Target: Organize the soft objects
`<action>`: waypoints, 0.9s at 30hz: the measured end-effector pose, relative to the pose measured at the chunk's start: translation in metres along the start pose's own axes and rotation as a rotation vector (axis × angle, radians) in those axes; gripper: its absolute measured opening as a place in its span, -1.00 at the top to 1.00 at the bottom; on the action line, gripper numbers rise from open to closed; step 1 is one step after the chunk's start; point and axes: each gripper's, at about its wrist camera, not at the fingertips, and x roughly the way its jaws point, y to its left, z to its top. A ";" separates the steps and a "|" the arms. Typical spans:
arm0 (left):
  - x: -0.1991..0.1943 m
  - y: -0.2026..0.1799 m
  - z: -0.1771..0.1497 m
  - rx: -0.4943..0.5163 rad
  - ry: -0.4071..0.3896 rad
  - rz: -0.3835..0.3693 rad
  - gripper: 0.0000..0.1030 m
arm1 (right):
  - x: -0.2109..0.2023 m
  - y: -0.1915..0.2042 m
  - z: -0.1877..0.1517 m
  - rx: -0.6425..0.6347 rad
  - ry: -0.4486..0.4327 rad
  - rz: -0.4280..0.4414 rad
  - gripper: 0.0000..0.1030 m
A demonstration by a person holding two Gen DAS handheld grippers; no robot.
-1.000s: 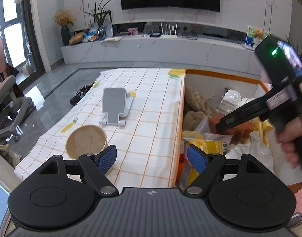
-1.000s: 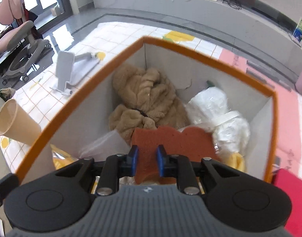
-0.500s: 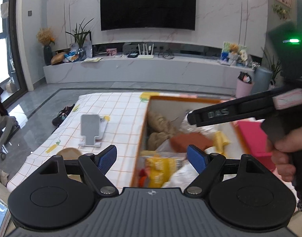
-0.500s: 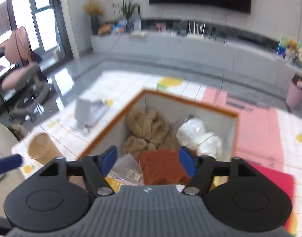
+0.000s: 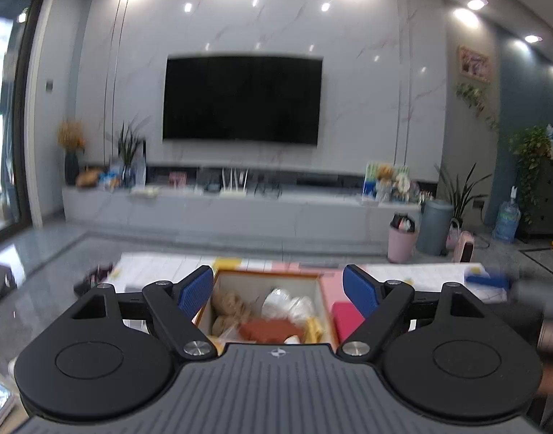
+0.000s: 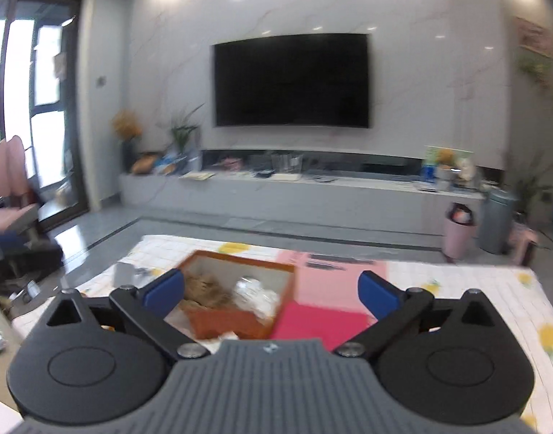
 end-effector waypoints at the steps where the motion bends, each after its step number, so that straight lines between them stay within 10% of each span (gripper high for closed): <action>1: -0.006 -0.007 -0.001 0.002 -0.024 0.009 -0.85 | -0.010 -0.005 -0.011 0.028 0.002 -0.014 -0.94; 7: -0.013 -0.043 -0.018 0.046 -0.035 -0.002 -0.85 | -0.058 -0.031 -0.056 0.177 -0.005 -0.054 -0.94; 27: 0.006 -0.098 -0.101 0.089 -0.014 -0.002 -0.86 | -0.074 -0.059 -0.111 0.051 0.004 -0.083 -0.94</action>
